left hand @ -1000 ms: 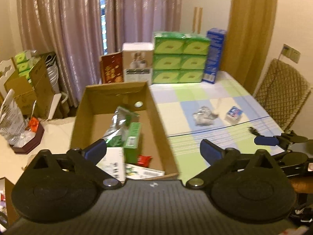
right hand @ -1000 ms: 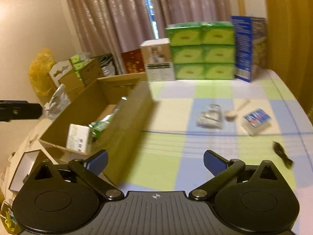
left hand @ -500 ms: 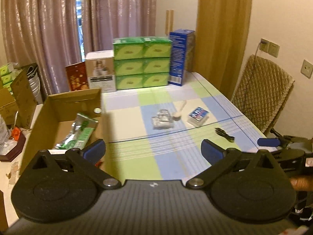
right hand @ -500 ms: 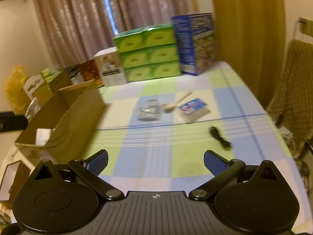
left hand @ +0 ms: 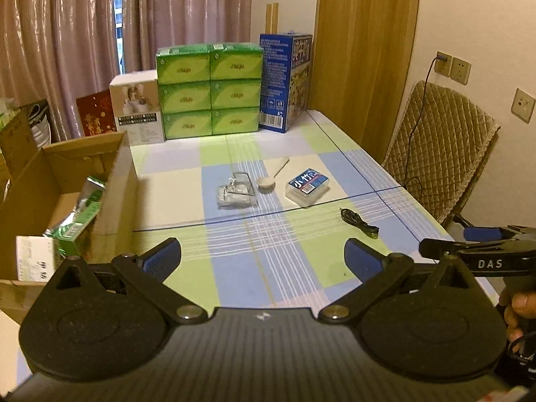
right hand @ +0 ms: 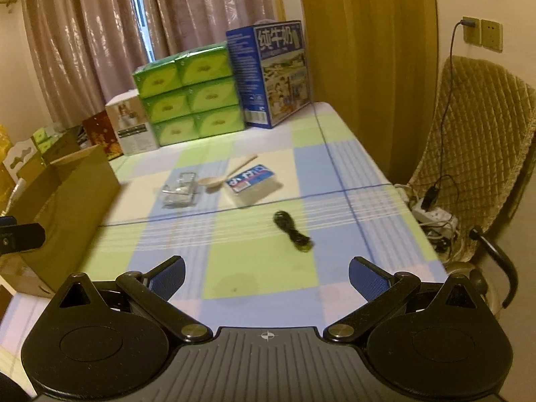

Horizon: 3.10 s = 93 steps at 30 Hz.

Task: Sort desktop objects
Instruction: 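Move both tools back toward the black cable and wire rack, then grasp the black cable with the right tool, then grasp the plastic-wrapped wire rack with the left tool while the right tool holds the cable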

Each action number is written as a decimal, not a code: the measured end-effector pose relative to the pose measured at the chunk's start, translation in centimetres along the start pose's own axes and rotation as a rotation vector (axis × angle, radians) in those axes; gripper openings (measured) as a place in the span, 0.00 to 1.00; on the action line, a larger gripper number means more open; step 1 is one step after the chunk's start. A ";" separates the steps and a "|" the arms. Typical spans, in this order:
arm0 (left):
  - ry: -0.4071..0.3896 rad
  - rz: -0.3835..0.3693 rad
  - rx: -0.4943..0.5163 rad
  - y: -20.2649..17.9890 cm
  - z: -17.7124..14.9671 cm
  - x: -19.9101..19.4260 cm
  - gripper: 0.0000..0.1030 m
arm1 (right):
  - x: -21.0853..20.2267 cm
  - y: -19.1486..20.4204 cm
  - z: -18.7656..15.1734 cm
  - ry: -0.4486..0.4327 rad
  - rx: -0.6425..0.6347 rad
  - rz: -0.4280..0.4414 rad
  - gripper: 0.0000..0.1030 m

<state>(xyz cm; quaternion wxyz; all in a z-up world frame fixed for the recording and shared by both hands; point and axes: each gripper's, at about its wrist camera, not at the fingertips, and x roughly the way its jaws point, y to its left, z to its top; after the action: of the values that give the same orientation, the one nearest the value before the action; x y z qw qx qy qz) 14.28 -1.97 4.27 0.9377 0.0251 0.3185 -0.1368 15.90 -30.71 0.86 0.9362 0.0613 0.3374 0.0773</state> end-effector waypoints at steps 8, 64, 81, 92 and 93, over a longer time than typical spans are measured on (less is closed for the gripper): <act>-0.005 -0.006 -0.030 -0.8 -0.3 4.3 0.99 | 3.2 -1.4 0.8 -0.003 -0.080 0.007 0.98; 0.051 -0.058 -0.036 0.3 -1.5 20.7 0.99 | 21.5 -2.3 2.2 0.123 -0.343 0.124 0.20; 0.015 0.003 -0.026 2.5 -0.1 22.3 0.99 | 21.1 2.0 5.4 0.039 -0.225 0.178 0.19; -0.002 0.037 -0.029 4.3 0.7 25.0 0.99 | 23.2 4.1 7.1 0.019 -0.180 0.172 0.19; -0.004 0.042 -0.026 4.4 0.7 25.3 0.99 | 23.4 4.1 7.2 0.017 -0.175 0.169 0.19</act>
<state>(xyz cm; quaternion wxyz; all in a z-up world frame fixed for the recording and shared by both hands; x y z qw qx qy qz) 35.12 -3.94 -10.63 0.9412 0.0197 0.3179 -0.1129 37.89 -22.76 -7.45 0.9252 0.0070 0.3310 0.1856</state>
